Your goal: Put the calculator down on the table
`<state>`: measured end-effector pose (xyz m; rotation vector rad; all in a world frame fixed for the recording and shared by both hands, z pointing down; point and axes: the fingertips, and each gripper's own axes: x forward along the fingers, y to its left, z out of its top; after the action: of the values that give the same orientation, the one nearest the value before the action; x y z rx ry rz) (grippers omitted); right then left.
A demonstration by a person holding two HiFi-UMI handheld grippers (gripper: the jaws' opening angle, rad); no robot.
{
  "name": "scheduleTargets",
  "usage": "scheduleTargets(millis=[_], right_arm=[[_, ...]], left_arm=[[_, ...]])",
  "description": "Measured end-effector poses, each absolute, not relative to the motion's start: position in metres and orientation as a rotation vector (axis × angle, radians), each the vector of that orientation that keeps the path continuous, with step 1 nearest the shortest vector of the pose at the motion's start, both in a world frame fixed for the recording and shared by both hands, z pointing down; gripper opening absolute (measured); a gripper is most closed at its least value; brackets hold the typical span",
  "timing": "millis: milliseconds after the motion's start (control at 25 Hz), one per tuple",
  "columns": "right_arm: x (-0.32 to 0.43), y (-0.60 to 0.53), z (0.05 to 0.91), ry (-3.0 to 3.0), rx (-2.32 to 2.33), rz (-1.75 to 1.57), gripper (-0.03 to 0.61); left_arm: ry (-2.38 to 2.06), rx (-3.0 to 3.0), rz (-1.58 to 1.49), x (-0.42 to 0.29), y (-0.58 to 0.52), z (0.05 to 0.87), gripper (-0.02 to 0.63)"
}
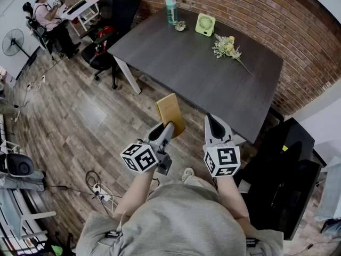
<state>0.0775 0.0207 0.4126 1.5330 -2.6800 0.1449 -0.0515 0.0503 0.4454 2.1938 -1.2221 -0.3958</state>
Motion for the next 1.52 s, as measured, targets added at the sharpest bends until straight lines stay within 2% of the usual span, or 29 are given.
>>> scheduleTargets(millis=[640,1520], right_arm=[[0.077,0.215,0.434,-2.693,1.499,0.253,0.000],[0.050,0.265,0.442,-2.716,1.388,0.259,0.002]], left_arm=[[-1.233,2.174,-0.397,-0.068,0.237,0.456,0.091],[-1.253,2.176,-0.420,-0.080,0.287,0.452,0.091]])
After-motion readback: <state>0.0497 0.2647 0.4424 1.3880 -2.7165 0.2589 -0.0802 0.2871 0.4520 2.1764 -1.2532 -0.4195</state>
